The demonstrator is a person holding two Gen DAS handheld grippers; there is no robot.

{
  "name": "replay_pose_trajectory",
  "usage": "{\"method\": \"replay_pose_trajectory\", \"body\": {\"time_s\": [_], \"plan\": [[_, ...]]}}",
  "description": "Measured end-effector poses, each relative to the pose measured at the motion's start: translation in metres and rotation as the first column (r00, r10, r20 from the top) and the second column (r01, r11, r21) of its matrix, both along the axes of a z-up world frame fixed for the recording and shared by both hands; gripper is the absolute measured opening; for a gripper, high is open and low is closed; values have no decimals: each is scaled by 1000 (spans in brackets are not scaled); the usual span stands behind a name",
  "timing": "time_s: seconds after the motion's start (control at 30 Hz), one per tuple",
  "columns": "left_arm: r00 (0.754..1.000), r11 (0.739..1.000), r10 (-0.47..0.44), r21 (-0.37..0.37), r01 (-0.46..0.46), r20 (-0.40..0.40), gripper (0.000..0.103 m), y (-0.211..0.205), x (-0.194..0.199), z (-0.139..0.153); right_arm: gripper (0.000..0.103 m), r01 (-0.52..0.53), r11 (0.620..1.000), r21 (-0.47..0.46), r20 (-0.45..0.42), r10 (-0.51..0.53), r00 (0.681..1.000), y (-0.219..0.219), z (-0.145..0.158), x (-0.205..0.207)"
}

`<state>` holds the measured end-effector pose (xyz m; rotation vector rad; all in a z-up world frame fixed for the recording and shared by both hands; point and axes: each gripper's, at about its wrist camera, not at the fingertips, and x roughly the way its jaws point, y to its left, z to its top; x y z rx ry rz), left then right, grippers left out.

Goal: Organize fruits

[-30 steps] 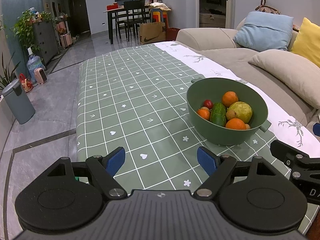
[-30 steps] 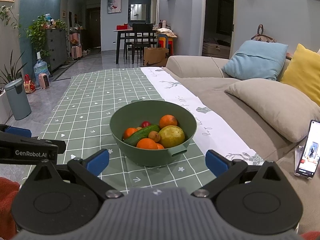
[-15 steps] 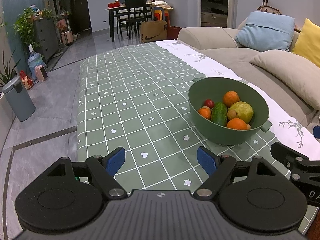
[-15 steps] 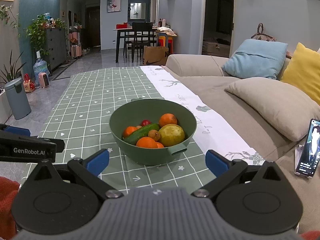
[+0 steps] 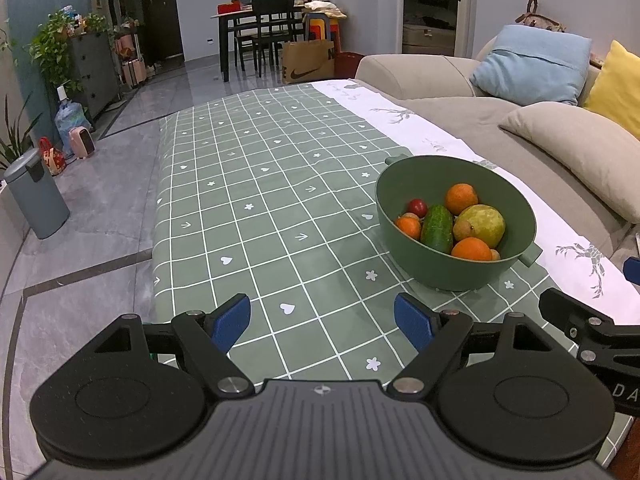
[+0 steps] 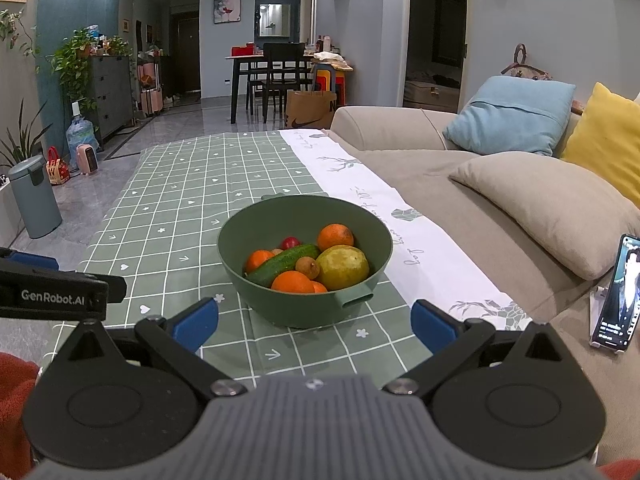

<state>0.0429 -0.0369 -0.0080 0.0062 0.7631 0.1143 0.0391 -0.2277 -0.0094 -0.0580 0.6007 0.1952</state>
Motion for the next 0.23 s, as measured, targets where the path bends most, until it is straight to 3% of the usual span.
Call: {"method": "replay_pose_trajectory", "body": {"time_s": [0.23], "plan": [[1000, 1000, 0, 4, 0, 1, 96, -1, 1, 2, 98, -2, 1000, -1, -7, 2, 1000, 0, -2, -1]]}}
